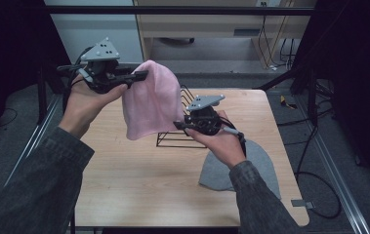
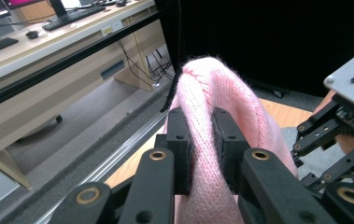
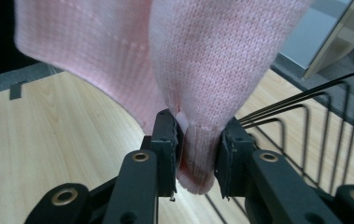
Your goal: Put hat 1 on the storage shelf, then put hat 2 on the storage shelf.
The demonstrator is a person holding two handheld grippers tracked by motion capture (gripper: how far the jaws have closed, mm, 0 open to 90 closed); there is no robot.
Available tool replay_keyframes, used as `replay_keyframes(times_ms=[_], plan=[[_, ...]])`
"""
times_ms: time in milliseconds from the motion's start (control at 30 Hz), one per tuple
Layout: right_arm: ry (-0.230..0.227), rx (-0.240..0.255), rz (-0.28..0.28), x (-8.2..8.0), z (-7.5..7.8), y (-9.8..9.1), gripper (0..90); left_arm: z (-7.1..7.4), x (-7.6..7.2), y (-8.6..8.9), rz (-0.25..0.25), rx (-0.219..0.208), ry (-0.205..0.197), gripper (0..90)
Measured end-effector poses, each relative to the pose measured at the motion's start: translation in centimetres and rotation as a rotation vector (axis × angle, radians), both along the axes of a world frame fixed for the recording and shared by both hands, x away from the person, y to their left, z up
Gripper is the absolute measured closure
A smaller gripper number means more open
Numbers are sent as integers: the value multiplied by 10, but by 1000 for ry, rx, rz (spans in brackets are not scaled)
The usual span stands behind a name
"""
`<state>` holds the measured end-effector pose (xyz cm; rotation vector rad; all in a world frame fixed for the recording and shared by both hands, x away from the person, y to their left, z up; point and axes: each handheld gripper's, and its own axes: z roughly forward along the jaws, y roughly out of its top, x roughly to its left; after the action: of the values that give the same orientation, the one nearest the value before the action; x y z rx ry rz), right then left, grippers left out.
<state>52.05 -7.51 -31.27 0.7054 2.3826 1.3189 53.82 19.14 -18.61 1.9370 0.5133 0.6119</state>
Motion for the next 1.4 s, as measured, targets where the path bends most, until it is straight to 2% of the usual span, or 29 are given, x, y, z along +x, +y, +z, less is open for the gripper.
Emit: replay_keyframes(times_ms=[200,433,500,633,800,1000,1167,1400], plan=[[3,-7,-9,15,8,-7,727,4,13,-3,-7,2,-2,786],[3,-9,-14,24,13,-11,730,7,25,-7,-19,3,-2,786],[3,-10,-16,26,14,-13,730,7,28,-10,-25,-13,-1,786],[-5,-11,-29,32,18,-17,728,10,34,-18,-37,1,-13,785],[-7,0,-48,41,22,-25,728,13,45,-22,-46,-3,-18,782],[0,11,-74,55,22,-32,726,9,62,-24,-32,-9,-1,780],[7,12,-89,67,18,-32,743,2,79,-25,-31,-25,29,780],[13,-1,-102,72,14,-35,746,-5,91,-29,-44,-36,48,778]])
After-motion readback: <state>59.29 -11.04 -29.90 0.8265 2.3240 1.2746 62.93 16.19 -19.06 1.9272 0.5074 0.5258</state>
